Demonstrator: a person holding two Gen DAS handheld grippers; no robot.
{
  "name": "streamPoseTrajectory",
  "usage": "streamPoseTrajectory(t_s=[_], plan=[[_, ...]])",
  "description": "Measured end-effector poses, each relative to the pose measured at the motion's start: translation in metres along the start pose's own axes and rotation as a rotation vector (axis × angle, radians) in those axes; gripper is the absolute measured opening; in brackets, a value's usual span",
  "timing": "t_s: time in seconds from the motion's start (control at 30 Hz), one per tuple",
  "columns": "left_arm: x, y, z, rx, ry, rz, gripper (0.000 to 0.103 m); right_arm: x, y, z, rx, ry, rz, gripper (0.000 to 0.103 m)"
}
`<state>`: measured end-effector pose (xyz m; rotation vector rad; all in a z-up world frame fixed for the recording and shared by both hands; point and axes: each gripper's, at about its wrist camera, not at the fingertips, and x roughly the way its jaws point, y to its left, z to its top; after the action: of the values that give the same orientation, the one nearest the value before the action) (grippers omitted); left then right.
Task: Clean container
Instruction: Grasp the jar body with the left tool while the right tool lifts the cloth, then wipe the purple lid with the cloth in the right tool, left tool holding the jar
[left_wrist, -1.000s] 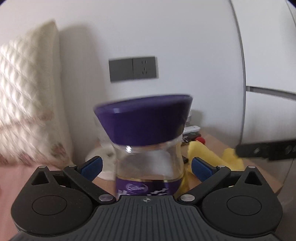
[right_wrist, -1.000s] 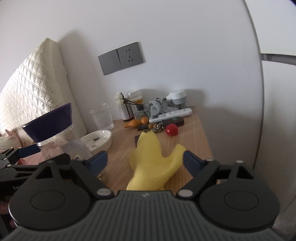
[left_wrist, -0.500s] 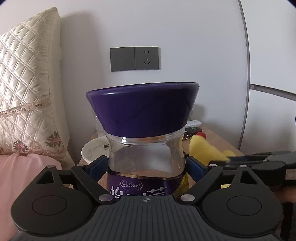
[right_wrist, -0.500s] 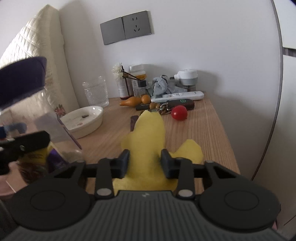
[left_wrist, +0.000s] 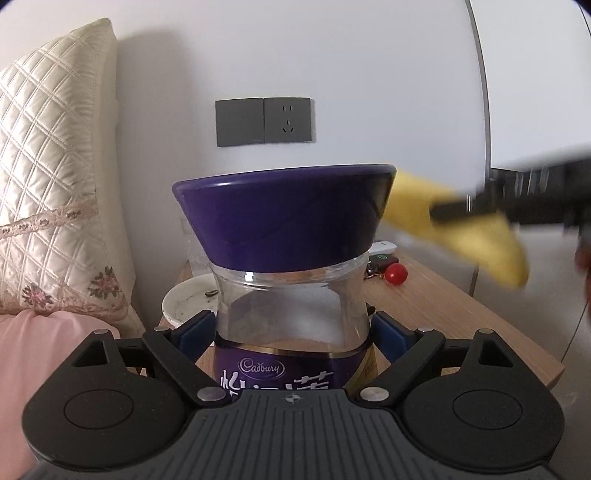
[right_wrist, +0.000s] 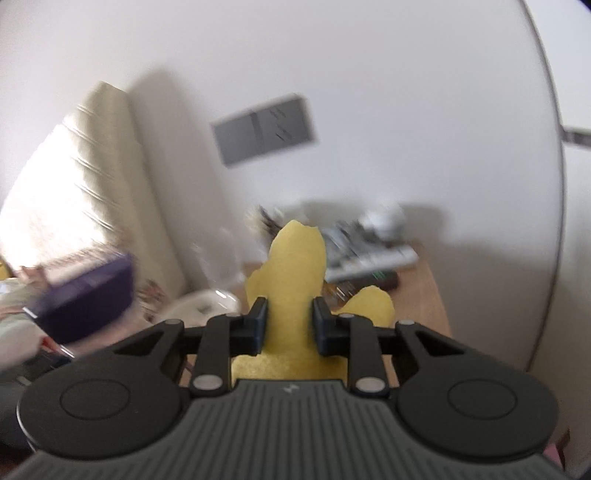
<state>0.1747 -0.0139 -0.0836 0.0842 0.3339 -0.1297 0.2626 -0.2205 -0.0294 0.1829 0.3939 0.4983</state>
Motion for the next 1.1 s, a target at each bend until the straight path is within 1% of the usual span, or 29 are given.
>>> streamPoseTrajectory(t_s=[0.17,0.23,0.3,0.43,0.53,0.57,0.67,0.87,0.97,1.1], plan=[[-0.004,0.003,-0.009,-0.002,-0.048,-0.011,0.092,-0.023,0.043,0.045,-0.098,-0.045,0.111,0.029],[-0.007,0.002,-0.016,-0.001,-0.083,-0.006,0.092,-0.023,0.06,0.056,-0.11,-0.031,0.164,0.029],[-0.008,0.002,-0.022,0.008,-0.122,-0.011,0.093,-0.021,0.074,0.062,-0.134,-0.011,0.191,0.028],[-0.009,0.008,-0.026,0.019,-0.139,-0.043,0.093,-0.006,0.098,0.059,-0.197,0.049,0.169,0.028],[-0.01,0.012,-0.027,0.027,-0.142,-0.061,0.093,-0.004,0.115,0.056,-0.28,0.049,0.127,0.028],[-0.009,0.012,-0.025,0.031,-0.135,-0.059,0.093,-0.004,0.119,0.055,-0.295,0.053,0.126,0.028],[-0.009,0.014,-0.024,0.02,-0.13,-0.065,0.093,0.0,0.126,0.057,-0.303,0.074,0.14,0.028],[-0.007,0.014,-0.023,0.023,-0.138,-0.062,0.093,0.004,0.15,0.051,-0.364,0.1,0.188,0.028],[-0.007,0.012,-0.023,0.027,-0.133,-0.057,0.093,-0.002,0.151,0.05,-0.355,0.111,0.201,0.028],[-0.006,0.012,-0.022,0.025,-0.127,-0.059,0.094,-0.015,0.147,0.051,-0.355,0.125,0.197,0.027]])
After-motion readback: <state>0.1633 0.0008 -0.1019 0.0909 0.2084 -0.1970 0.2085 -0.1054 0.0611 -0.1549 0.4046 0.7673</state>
